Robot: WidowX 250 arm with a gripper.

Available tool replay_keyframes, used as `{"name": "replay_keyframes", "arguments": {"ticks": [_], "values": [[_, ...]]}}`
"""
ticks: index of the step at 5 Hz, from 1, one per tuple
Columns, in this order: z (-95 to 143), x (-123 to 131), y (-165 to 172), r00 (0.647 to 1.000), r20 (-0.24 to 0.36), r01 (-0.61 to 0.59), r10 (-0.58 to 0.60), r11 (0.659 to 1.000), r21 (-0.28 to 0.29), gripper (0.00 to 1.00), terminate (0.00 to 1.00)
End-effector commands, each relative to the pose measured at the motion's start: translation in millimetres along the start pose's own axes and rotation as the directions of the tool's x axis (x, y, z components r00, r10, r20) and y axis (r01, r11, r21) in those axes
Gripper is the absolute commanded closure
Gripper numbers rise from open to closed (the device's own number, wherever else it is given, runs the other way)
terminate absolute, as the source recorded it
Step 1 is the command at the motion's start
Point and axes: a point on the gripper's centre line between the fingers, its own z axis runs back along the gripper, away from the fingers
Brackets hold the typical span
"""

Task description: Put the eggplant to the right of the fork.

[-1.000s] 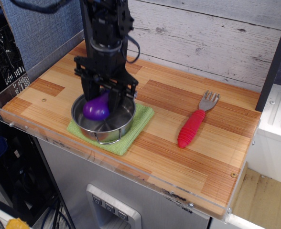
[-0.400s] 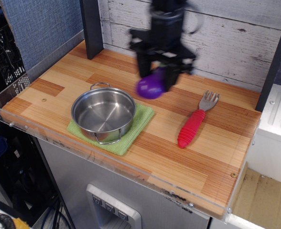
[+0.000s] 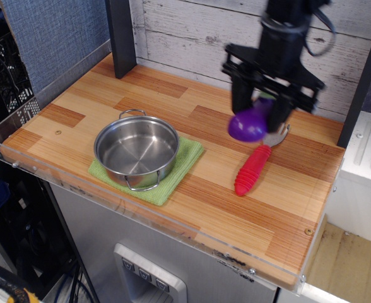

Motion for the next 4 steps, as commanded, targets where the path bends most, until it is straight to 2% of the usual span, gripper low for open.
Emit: {"name": "replay_keyframes", "arguments": {"ticks": [1,2,4], "values": [[-18.4,12.1,-21.2,0.999,-0.04,-0.022,0.022,1.0,-0.004,1.0,0.0],[-36.3,17.6,-31.6,0.997,-0.071,-0.041,0.04,0.999,-0.012,1.0,0.0],[-51.7,19.3,-48.3,0.996,-0.069,-0.057,0.058,0.998,0.012,1.0,0.0]]}}
